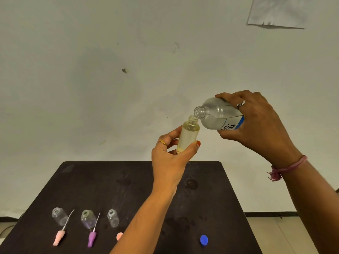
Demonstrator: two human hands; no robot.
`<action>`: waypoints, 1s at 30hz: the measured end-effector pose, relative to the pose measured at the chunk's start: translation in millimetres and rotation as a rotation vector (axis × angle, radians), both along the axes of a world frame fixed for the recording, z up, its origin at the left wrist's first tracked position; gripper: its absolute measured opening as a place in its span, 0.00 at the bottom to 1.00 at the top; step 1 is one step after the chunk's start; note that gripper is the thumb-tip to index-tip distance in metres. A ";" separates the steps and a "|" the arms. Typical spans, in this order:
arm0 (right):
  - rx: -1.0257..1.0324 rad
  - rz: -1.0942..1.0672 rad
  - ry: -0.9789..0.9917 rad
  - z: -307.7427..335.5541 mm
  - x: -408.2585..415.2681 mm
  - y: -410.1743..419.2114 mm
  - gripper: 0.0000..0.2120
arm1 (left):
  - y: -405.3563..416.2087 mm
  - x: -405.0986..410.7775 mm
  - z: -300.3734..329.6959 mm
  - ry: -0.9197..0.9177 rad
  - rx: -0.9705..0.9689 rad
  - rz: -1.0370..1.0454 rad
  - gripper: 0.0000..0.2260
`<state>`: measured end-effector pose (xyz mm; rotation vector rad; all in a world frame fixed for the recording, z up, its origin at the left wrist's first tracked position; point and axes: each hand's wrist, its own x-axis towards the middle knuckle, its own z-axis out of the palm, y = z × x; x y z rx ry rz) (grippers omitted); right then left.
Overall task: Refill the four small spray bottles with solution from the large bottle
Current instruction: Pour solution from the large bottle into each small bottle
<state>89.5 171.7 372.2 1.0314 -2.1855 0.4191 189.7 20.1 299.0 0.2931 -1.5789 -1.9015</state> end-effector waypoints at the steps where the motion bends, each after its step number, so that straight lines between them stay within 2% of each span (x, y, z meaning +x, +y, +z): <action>1: 0.000 0.000 0.000 -0.1 -0.3 0.0 0.36 | -0.1 -0.3 -0.3 0.000 0.000 0.000 0.18; 30: 0.009 0.006 -0.009 0.0 0.3 -2.8 0.35 | -2.7 -2.9 -4.4 -0.015 0.017 0.005 0.20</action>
